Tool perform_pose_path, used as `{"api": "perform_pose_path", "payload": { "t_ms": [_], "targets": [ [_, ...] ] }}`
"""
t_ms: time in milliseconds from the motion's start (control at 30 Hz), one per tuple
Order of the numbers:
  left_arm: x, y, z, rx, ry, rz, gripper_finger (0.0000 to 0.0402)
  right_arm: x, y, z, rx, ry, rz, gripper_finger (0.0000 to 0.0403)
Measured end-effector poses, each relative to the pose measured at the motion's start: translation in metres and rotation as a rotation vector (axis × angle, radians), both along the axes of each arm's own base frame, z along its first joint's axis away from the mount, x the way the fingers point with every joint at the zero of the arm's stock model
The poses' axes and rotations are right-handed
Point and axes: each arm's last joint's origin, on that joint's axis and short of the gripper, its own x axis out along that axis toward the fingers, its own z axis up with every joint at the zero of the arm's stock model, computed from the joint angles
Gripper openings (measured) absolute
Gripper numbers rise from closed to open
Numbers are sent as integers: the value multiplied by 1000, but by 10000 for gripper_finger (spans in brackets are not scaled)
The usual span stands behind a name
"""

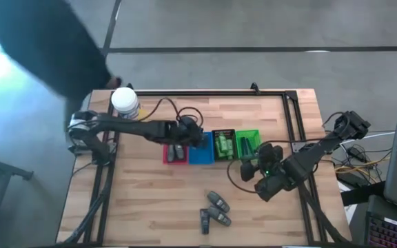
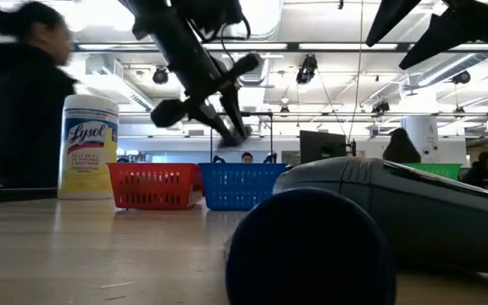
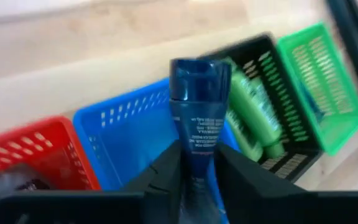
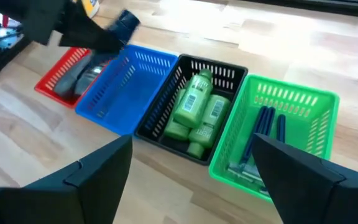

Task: Pick & Place Travel size toiletries
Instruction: Put the blue shave cream into the blue bin

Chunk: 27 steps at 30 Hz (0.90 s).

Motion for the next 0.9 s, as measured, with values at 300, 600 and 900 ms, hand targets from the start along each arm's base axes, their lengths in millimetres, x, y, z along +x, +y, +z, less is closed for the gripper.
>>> {"api": "perform_pose_path", "payload": {
  "t_ms": [300, 600, 900],
  "targets": [
    [8, -5, -15, -21, 44, -39, 175, 0, 0, 0, 0, 4, 0, 353],
    [-12, -81, 33, 368, -28, -999, 189, 2, 7, -4, 72, 206, 225, 355],
    [-32, -196, -8, 1057, 53, -1868, 188, 3, 9, -5, 101, 256, 307, 333]
  ]
}}
